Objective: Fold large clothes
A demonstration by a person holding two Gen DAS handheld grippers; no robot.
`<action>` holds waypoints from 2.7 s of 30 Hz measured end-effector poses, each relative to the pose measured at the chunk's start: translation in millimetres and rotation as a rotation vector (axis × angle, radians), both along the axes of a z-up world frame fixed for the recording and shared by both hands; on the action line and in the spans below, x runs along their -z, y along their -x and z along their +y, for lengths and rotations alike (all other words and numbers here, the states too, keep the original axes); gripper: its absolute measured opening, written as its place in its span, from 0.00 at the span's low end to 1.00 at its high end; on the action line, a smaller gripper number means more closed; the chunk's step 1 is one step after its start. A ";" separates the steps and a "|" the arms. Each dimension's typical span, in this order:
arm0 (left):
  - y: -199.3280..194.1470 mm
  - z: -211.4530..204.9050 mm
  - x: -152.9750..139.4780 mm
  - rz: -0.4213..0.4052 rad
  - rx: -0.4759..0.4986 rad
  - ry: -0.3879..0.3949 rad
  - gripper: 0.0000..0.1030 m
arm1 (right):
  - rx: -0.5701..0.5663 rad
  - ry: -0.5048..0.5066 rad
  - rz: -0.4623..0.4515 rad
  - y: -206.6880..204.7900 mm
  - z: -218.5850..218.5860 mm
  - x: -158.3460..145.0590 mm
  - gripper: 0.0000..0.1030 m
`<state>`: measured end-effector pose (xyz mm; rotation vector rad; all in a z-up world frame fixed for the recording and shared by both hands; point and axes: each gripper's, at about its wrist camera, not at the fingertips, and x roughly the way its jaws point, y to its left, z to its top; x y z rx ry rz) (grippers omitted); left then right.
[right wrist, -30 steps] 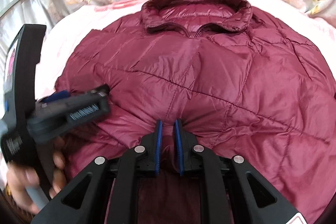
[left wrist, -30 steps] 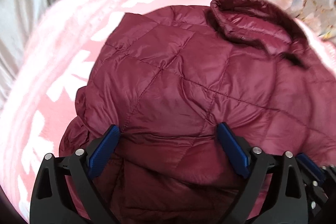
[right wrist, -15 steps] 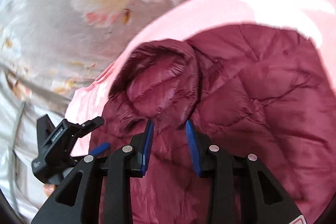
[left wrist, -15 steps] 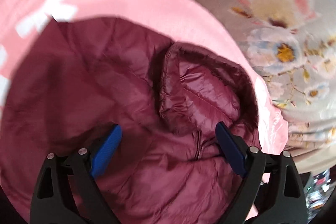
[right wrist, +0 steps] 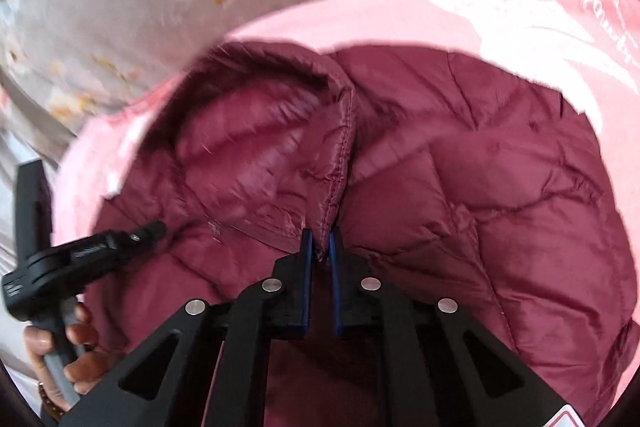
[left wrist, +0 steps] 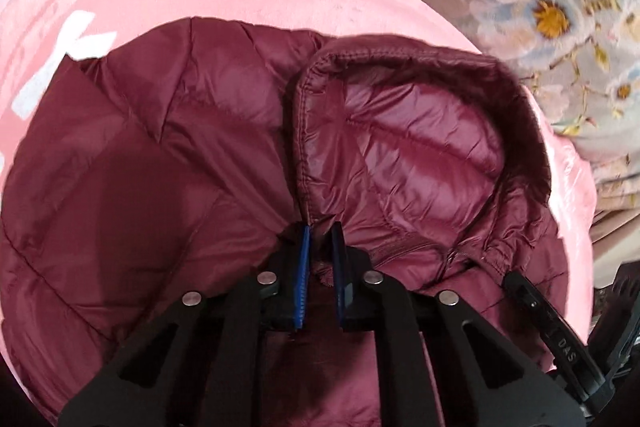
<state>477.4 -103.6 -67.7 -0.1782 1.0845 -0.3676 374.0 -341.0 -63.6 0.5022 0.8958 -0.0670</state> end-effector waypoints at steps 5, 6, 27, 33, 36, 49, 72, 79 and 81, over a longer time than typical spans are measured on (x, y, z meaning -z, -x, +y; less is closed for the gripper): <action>14.5 -4.4 6.0 -0.119 0.036 -0.054 0.10 | -0.014 0.067 -0.010 -0.8 4.6 12.3 0.03; 16.8 -5.7 7.3 -0.139 0.041 -0.062 0.11 | -0.014 0.075 -0.018 -0.8 5.2 13.1 0.03; -70.9 -1.3 -104.3 -0.154 -0.145 -0.038 0.43 | 0.109 0.058 -0.185 -63.9 -31.9 -100.4 0.16; -101.7 -27.4 -58.7 -0.026 -0.127 -0.092 0.42 | 0.073 0.097 -0.066 -108.8 -22.5 -58.9 0.14; -95.6 -20.5 -38.1 0.000 -0.091 -0.063 0.42 | -0.013 0.196 -0.044 -101.0 -5.0 -46.2 0.14; -74.4 -26.5 -6.2 -0.072 0.009 -0.235 0.47 | -0.059 0.247 0.027 -84.8 -10.9 -1.5 0.05; -56.0 -38.5 6.4 -0.271 -0.049 -0.391 0.66 | -0.051 0.340 -0.046 -82.8 -4.3 12.9 0.05; -55.6 -38.4 6.5 -0.273 -0.049 -0.395 0.67 | -0.050 0.334 -0.050 -82.4 -3.7 12.8 0.05; -55.5 -38.2 6.4 -0.274 -0.050 -0.396 0.67 | -0.049 0.332 -0.052 -81.8 -3.5 12.6 0.05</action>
